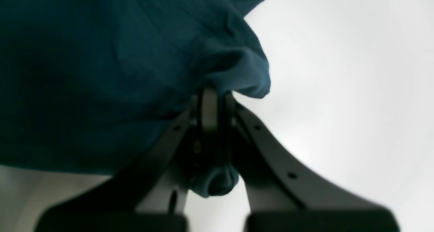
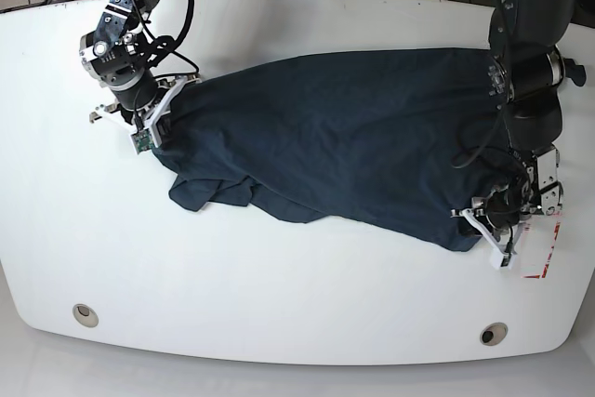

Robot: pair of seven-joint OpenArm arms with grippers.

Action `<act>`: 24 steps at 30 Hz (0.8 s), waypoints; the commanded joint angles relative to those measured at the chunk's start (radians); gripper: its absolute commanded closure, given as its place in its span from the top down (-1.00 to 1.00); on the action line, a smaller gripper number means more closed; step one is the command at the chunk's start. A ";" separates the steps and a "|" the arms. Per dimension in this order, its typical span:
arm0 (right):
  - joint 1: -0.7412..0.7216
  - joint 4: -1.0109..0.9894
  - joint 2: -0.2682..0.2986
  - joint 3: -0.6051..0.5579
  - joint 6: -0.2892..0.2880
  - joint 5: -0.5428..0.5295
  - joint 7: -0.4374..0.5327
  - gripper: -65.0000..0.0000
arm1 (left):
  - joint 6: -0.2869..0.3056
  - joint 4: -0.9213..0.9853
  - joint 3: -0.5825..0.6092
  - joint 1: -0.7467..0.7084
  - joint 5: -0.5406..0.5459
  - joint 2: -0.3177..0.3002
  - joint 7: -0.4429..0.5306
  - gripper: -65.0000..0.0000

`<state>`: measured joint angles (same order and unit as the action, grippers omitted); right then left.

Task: Layout the t-shirt on the table in an organized manner, then fold the t-shirt properly
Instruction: 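Lift the shirt with both grippers and swing it flat onto the table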

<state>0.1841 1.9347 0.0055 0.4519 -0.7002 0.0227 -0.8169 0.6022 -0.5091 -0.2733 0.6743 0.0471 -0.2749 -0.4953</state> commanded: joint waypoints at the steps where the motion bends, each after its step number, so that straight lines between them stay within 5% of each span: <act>1: -0.013 0.061 0.008 0.002 0.002 -0.007 0.018 -1.00 | 0.026 -0.121 -0.024 0.031 0.018 -0.021 -0.041 -1.00; 5: -0.013 0.090 0.008 -0.002 0.002 -0.005 0.017 -1.00 | 0.096 -0.299 -0.071 -0.015 0.018 -0.036 -0.139 -1.00; 14: -0.056 0.090 0.014 0.002 0.002 -0.004 0.017 -1.00 | 0.096 -0.701 -0.175 -0.101 0.018 -0.039 -0.351 -1.00; 24: -0.283 0.085 0.069 0.002 0.002 0.001 0.017 -1.00 | 0.096 -1.069 -0.180 -0.095 0.018 -0.037 -0.500 -1.00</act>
<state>-0.0093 2.0014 0.0525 0.4503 -0.7086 0.0196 -0.8192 0.7074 -1.5150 -0.4511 0.5320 0.0723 -0.2947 -0.9855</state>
